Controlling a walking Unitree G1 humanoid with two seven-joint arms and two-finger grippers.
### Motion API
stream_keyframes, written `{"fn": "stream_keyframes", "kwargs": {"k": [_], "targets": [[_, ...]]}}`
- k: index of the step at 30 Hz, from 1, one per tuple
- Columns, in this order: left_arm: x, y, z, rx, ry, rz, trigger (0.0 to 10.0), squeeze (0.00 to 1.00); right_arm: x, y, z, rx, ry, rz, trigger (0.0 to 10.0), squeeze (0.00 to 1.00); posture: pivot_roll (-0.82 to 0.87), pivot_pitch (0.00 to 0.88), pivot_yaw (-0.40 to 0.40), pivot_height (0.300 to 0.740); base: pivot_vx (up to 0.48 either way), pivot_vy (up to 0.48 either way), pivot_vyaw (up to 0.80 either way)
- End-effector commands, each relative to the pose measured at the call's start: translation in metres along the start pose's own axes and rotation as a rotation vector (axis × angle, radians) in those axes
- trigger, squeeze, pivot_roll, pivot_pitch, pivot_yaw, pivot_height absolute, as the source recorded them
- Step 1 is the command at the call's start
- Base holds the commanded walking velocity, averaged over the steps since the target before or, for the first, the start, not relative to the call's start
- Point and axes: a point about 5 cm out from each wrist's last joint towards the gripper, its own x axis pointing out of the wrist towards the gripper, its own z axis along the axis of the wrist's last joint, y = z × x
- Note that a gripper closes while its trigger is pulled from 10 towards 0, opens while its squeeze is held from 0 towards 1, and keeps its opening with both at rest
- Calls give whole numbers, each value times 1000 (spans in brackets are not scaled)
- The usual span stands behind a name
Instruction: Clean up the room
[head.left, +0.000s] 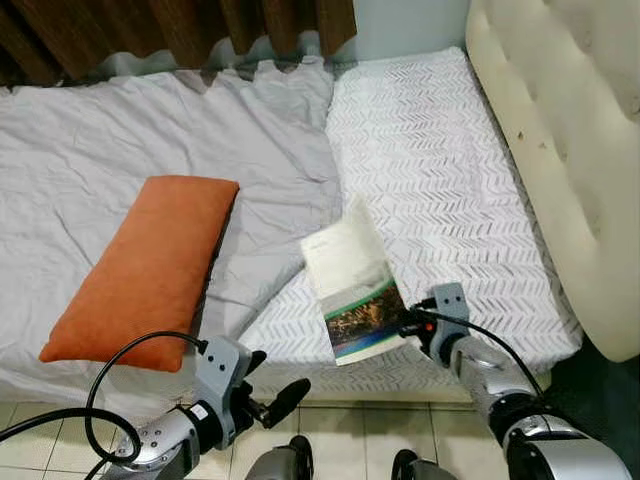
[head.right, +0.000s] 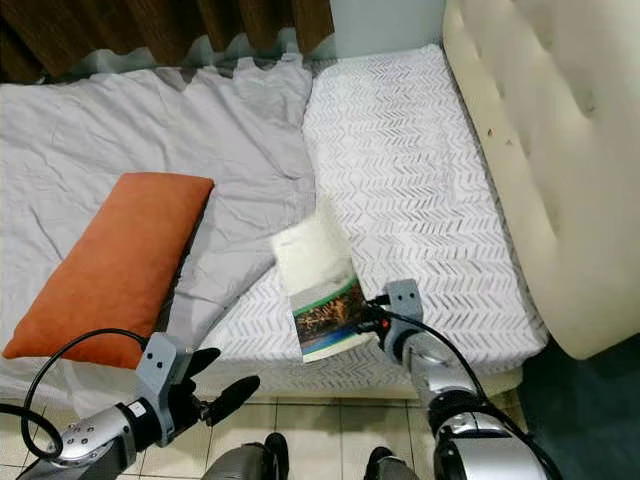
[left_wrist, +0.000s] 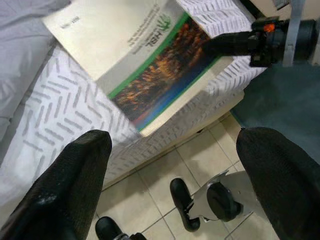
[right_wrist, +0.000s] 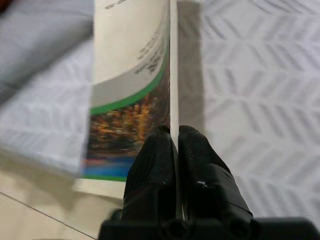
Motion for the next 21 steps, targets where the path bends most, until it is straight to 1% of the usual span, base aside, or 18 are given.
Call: {"fn": "stream_keyframes", "kwargs": {"k": [1, 2, 3, 5, 7, 8, 9, 10, 11, 14, 15, 16, 17, 18, 19, 20, 21], "targets": [[-6, 2, 0, 10, 19, 12, 10000, 0, -2, -8, -2, 4, 7, -64, 0, 0, 218, 289, 120, 740, 0, 0, 0], [-6, 2, 0, 10, 19, 12, 10000, 0, -2, -8, -2, 4, 7, -64, 0, 0, 218, 289, 120, 740, 0, 0, 0], [-7, 2, 0, 11, 19, 14, 10000, 0, -4, -14, 0, 33, 2, -98, 0, 0, 216, 290, 121, 740, 0, 0, 0], [-7, 2, 0, 11, 19, 14, 10000, 0, -4, -14, 0, 33, 2, -98, 0, 0, 216, 290, 121, 740, 0, 0, 0], [-6, 2, 1, 11, 19, 13, 10000, 0, -7, -26, 2, 172, -21, -182, 0, 0, 209, 287, 121, 740, 0, 0, 0], [-6, 2, 1, 11, 19, 13, 10000, 0, -7, -26, 2, 172, -21, -182, 0, 0, 209, 287, 121, 740, 0, 0, 0], [-4, 1, 1, 10, 17, 7, 10000, 0, -9, -31, 0, 246, -27, -223, 0, 0, 204, 287, 123, 740, 0, 0, 0], [-3, 0, 1, 8, 16, 2, 10000, 0, -10, -34, -2, 291, -29, -249, 0, 0, 204, 287, 123, 740, 0, 0, 0], [-2, -1, 1, 7, 15, -1, 10000, 0, -11, -36, -3, 311, -29, -261, 0, 0, 204, 287, 123, 740, 0, 0, 0], [-1, -2, 0, 10, 10, -11, 10000, 0, -11, -36, -4, 327, -26, -266, 0, 0, 202, 289, 123, 740, 0, 0, 0], [0, -4, -4, 21, 12, -21, 10000, 0, -11, -36, -4, 372, -29, -276, 0, 0, 201, 289, 121, 740, 0, 0, 0], [1, -7, -8, 31, 17, -33, 10000, 0, -12, -37, -5, 444, -38, -298, 0, 0, 191, 290, 119, 740, 0, 0, 0], [2, -9, -10, 38, 21, -42, 10000, 0, -12, -38, -5, 495, -43, -313, 0, 0, 191, 290, 119, 740, 0, 0, 0], [3, -10, -11, 41, 22, -45, 10000, 0, -12, -38, -6, 519, -45, -319, 0, 0, 191, 290, 119, 740, 0, 0, 0], [5, -11, -10, 38, 17, -47, 10000, 0, -11, -36, -7, 496, -34, -309, 0, 0, 189, 289, 119, 740, 0, 0, 0], [5, -11, -10, 38, 17, -47, 10000, 0, -11, -36, -7, 496, -34, -309, 0, 0, 189, 289, 119, 740, 0, 0, 0], [6, -11, -8, 33, 9, -47, 10000, 0, -9, -30, -8, 450, -15, -276, 0, 0, 189, 289, 119, 740, 0, 0, 0]]}}
